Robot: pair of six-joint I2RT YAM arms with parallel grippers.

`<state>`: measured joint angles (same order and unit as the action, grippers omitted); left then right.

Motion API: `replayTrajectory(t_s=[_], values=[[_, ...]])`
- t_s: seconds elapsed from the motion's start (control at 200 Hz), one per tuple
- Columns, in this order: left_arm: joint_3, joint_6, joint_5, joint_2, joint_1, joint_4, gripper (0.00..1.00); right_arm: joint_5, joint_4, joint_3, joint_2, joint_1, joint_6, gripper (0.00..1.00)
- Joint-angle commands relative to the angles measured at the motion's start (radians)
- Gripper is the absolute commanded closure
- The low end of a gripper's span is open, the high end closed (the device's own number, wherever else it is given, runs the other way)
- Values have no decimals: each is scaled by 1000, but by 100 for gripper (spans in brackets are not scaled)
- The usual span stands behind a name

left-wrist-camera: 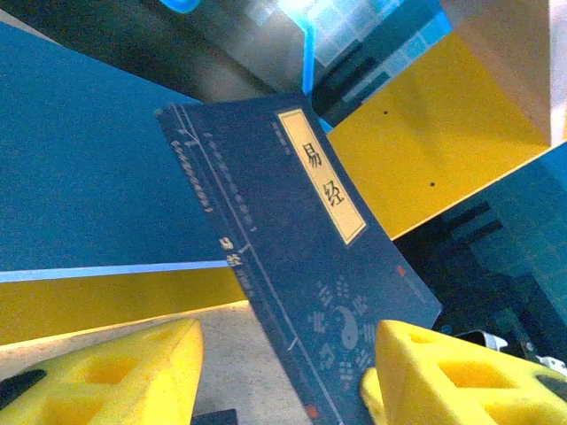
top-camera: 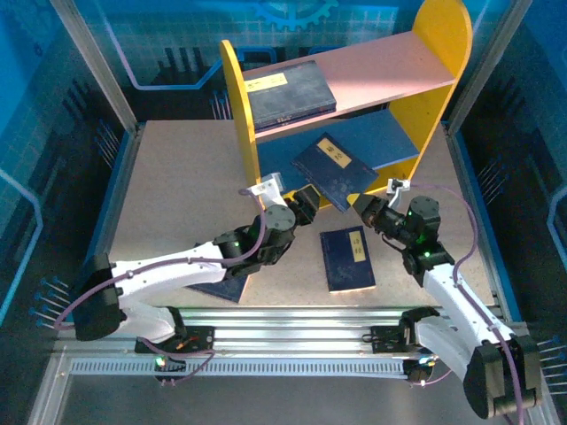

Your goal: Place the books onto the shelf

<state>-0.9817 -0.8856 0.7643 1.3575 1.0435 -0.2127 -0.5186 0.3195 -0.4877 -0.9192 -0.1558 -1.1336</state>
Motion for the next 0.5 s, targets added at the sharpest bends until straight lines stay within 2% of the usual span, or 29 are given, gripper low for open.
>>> replayTrajectory(t_s=[0.0,0.21,0.495], values=[[14,-2,21,-50,-10,109,45,-132,-34,-64,-31,50,110,89],[-51,35,-79,-78,-59,306,43,-254,-180,-186,-119,98,280,90],[-120,82,-339,-110,-157,544,41,-415,-446,-309,-195,149,575,90]])
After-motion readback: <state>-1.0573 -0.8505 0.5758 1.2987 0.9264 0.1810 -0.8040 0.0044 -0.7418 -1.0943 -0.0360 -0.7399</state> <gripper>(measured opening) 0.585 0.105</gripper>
